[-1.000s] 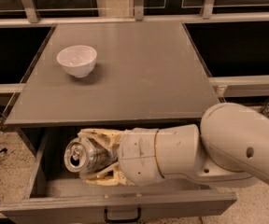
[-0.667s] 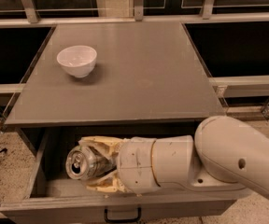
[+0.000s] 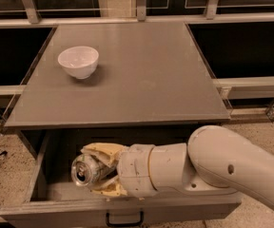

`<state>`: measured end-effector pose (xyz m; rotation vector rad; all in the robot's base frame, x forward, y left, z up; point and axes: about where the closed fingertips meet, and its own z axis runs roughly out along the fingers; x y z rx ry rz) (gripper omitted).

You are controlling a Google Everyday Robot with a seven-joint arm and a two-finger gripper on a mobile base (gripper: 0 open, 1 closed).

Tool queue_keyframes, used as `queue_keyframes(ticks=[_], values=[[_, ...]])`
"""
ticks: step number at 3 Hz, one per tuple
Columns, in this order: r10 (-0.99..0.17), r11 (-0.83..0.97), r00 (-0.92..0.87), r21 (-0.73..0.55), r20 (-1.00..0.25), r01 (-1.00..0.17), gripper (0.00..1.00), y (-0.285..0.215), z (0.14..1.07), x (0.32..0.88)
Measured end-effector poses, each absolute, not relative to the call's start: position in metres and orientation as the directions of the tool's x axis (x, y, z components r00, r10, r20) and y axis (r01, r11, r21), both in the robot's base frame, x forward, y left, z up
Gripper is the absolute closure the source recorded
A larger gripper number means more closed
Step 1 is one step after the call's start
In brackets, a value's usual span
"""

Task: Place 7up can into top drawer

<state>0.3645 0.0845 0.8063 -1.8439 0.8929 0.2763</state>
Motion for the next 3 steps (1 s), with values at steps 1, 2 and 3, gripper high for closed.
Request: queue_keyframes(ticks=[1, 2, 3], values=[[-0.432, -0.28, 0.764, -0.734, -0.48, -0.619, 1.0, 0.084, 0.788, 0.376], [-0.43, -0.294, 0.772, -0.736, -0.468, -0.61, 1.0, 0.078, 0.78, 0.38], [-0.425, -0.325, 0.791, -0.741, -0.441, -0.588, 1.0, 0.067, 0.768, 0.389]])
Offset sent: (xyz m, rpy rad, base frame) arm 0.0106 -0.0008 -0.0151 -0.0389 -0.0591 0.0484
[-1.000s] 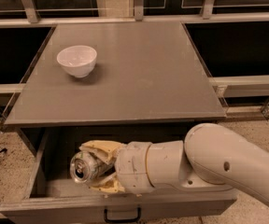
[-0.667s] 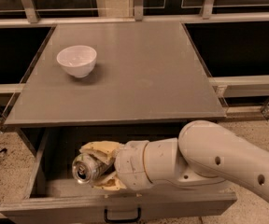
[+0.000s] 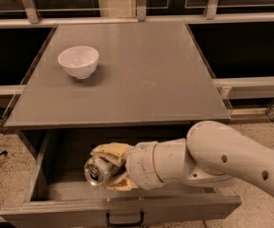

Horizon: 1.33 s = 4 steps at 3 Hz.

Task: Place 7up can into top drawer

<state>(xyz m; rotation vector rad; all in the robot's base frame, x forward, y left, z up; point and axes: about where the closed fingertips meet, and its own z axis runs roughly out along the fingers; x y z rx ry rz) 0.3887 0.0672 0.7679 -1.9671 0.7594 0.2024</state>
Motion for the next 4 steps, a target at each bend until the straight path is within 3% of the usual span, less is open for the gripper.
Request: queue_keyframes(ticks=[4], values=[[-0.332, -0.543, 0.904, -0.729, -0.269, -0.416, 1.0, 0.031, 0.712, 0.433]])
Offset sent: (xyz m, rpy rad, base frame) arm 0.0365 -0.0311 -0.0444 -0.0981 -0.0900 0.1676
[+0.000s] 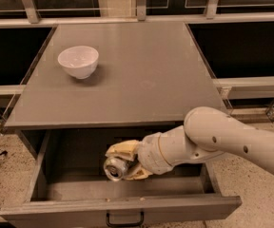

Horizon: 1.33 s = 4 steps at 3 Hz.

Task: Place 7up can into top drawer

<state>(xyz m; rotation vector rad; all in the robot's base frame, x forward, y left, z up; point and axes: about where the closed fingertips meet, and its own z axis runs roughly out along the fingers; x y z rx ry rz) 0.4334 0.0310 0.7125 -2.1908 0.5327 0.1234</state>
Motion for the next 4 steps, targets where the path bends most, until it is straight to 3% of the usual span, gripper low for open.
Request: queue_keyframes(ticks=[3, 4], values=[[-0.301, -0.621, 0.939, -0.713, -0.166, -0.326, 1.0, 0.0193, 0.7021, 0.4385], [-0.247, -0.693, 0.965, -0.68, -0.089, -0.24, 1.0, 0.0162, 0.6974, 0.4369]])
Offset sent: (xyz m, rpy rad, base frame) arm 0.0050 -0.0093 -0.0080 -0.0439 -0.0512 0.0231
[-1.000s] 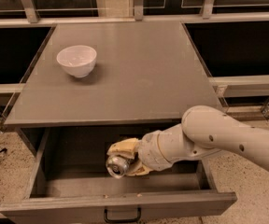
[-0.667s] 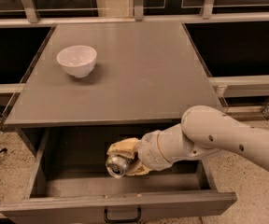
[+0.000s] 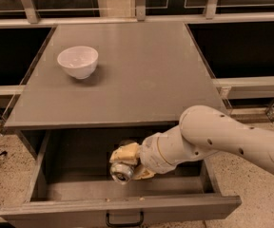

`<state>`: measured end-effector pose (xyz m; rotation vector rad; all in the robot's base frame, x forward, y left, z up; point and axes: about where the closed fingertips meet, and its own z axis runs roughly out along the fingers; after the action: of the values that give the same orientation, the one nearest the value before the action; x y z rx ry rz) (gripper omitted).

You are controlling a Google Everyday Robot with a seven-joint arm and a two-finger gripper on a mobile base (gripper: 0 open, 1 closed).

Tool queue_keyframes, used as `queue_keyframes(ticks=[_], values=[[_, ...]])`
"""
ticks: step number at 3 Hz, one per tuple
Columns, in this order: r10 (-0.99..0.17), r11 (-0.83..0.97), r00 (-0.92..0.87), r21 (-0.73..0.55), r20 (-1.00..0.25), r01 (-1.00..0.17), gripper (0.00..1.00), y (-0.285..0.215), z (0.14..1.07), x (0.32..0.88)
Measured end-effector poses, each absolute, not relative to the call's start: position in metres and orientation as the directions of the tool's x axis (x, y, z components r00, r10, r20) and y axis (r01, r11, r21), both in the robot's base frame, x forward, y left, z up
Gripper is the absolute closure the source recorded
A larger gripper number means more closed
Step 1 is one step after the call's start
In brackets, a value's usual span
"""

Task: Place 7up can into top drawer

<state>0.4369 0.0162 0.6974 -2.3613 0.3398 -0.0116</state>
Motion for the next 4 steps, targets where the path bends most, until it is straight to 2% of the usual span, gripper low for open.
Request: queue_keyframes(ticks=[2, 4], values=[[-0.177, -0.799, 0.984, -0.588, 0.035, -0.123, 1.0, -0.002, 0.675, 0.441], [-0.159, -0.865, 0.98, -0.495, 0.122, -0.079, 1.0, -0.023, 0.651, 0.455]])
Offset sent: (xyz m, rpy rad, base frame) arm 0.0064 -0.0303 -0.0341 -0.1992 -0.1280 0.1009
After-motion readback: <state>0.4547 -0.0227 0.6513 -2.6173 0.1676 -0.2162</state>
